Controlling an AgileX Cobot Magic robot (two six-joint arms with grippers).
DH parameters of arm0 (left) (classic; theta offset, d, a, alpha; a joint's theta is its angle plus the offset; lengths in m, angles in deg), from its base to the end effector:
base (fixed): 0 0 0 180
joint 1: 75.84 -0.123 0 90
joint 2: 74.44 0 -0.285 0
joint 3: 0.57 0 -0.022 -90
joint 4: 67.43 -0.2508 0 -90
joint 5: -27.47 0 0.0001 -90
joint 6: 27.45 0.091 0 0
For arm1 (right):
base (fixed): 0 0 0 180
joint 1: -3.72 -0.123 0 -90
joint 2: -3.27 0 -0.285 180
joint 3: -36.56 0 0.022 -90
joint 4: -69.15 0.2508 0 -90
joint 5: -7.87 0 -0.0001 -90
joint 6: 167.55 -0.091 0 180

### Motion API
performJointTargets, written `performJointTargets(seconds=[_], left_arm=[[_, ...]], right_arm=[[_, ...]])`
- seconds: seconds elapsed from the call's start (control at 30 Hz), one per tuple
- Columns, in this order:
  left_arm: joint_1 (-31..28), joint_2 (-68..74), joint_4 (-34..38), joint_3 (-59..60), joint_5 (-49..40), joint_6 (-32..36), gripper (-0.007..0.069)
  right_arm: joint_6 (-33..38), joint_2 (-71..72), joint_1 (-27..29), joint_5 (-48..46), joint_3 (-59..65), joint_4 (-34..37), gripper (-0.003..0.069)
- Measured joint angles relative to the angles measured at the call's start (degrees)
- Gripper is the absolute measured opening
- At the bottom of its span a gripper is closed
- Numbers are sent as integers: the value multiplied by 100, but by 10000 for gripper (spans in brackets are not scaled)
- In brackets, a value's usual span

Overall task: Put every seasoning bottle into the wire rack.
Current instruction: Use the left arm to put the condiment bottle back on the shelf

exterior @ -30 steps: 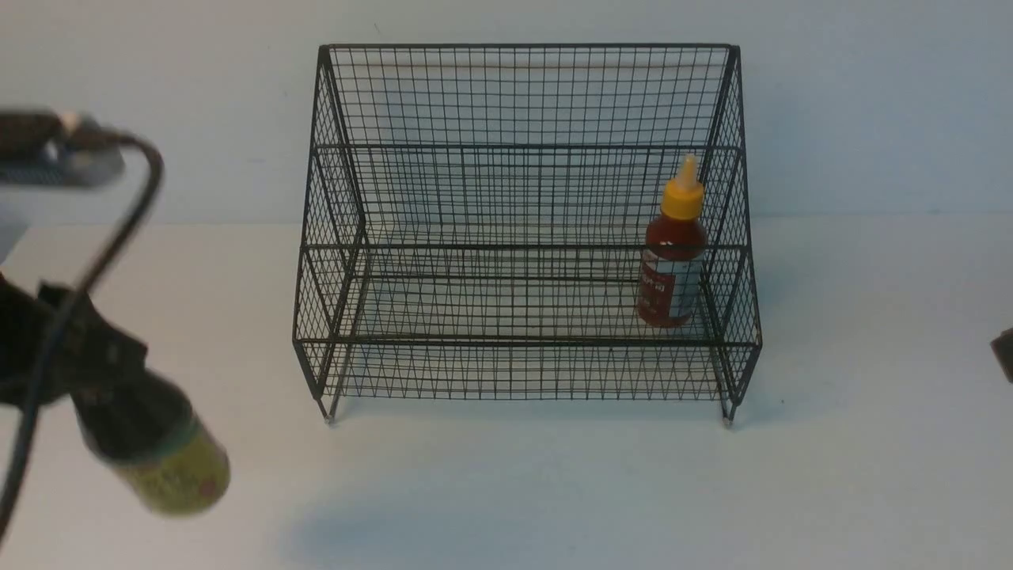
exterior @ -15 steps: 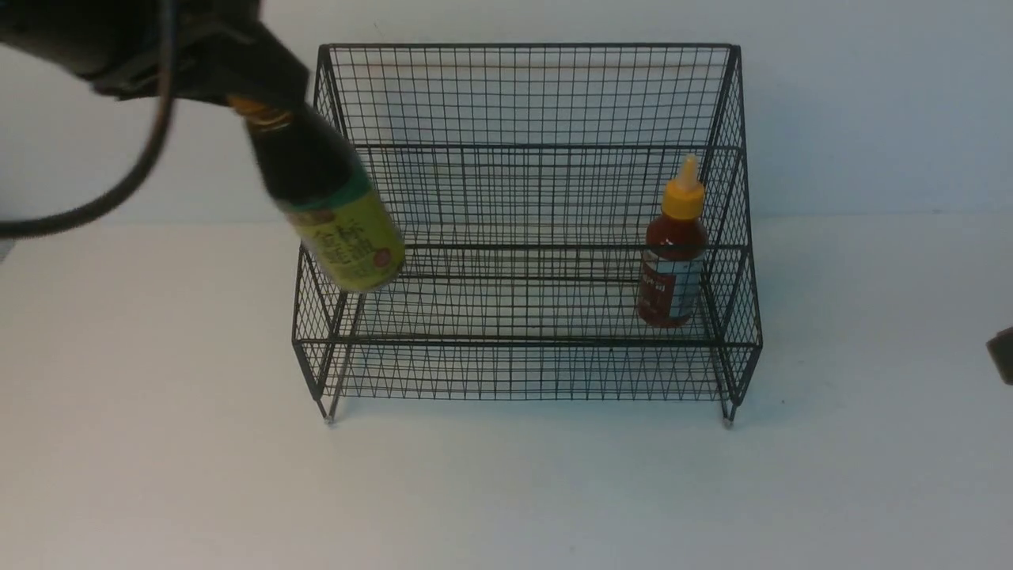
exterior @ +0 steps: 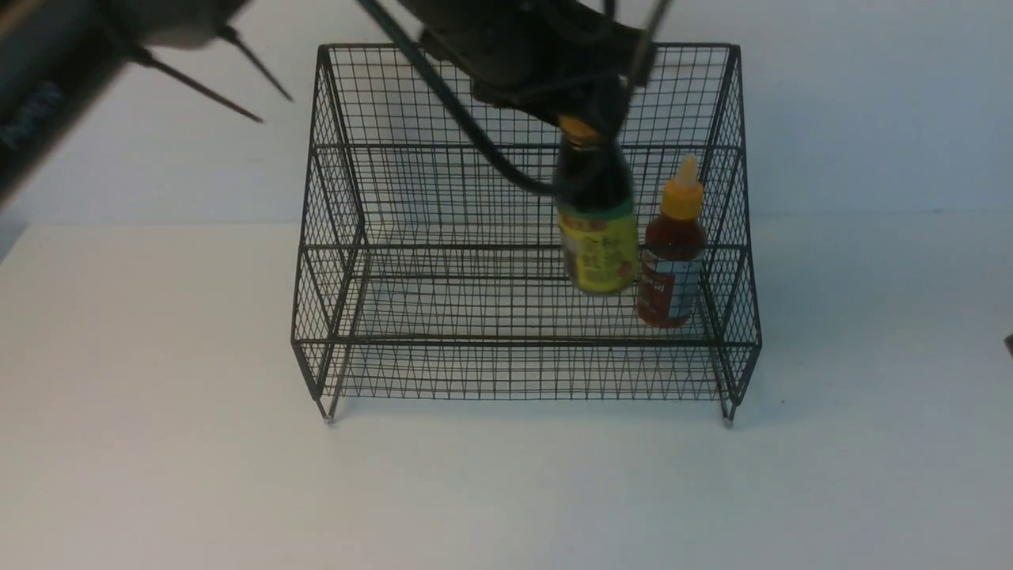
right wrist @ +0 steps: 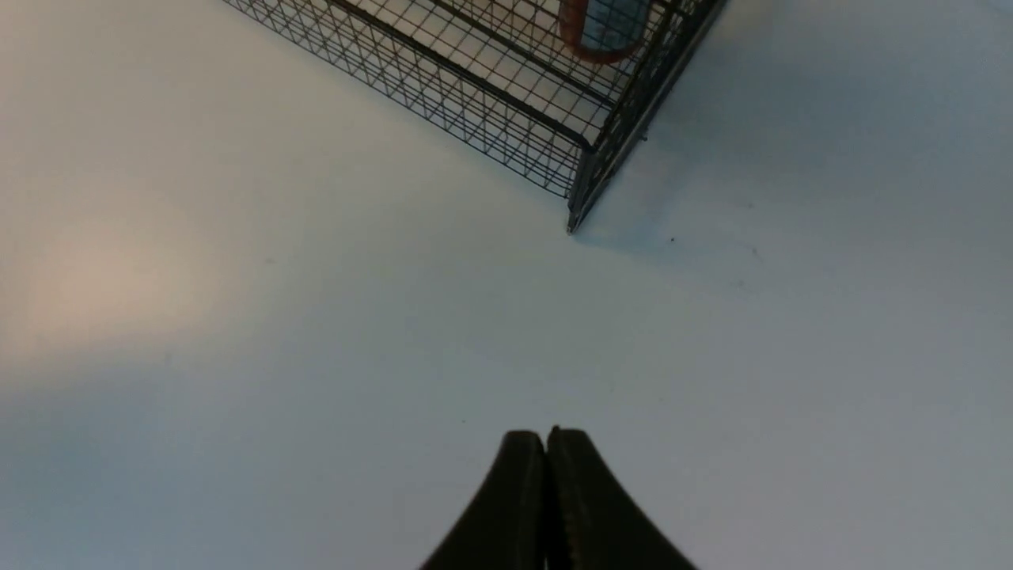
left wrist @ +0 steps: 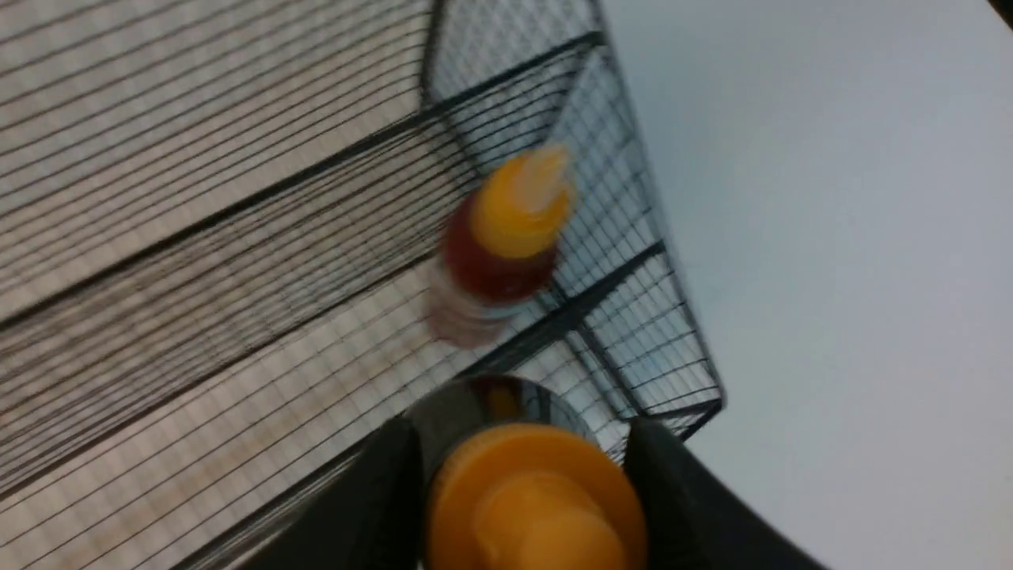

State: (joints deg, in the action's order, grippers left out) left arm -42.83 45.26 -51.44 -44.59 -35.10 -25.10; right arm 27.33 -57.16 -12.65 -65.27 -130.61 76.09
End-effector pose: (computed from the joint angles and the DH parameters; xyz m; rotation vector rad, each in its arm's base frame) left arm 0.3556 -0.2576 0.3890 0.7044 2.3485 -0.6002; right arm 0.1345 0.0505 0.3889 -0.6872 2.4579 0.1717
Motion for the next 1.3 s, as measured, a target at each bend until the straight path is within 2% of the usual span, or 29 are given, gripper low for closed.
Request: performJointTargets(seconds=[0.2,0.67,0.73,0.93,1.03,1.17,1.3], left_arm=[[415,572,-282,-15,350,-5,290],[598,1002,-417,-46,603,-5,298],[598,1054,-435,-46,618,1,339],[598,989,-474,-72,714,7,582],[598,794,-563,-72,709,31,662],[598,409,-752,-72,687,43,681],[598,-330,-938,-91,551,68,649]], right_arm=[[0,0,0,0,0,-114,-15],[-7,0,0,0,0,-139,-15],[-65,0,0,0,0,-139,-15],[-359,91,0,0,0,-134,-15],[-475,418,0,0,0,-164,-15],[-637,1040,0,0,0,-235,-15],[-995,2199,0,142,309,-210,-15]])
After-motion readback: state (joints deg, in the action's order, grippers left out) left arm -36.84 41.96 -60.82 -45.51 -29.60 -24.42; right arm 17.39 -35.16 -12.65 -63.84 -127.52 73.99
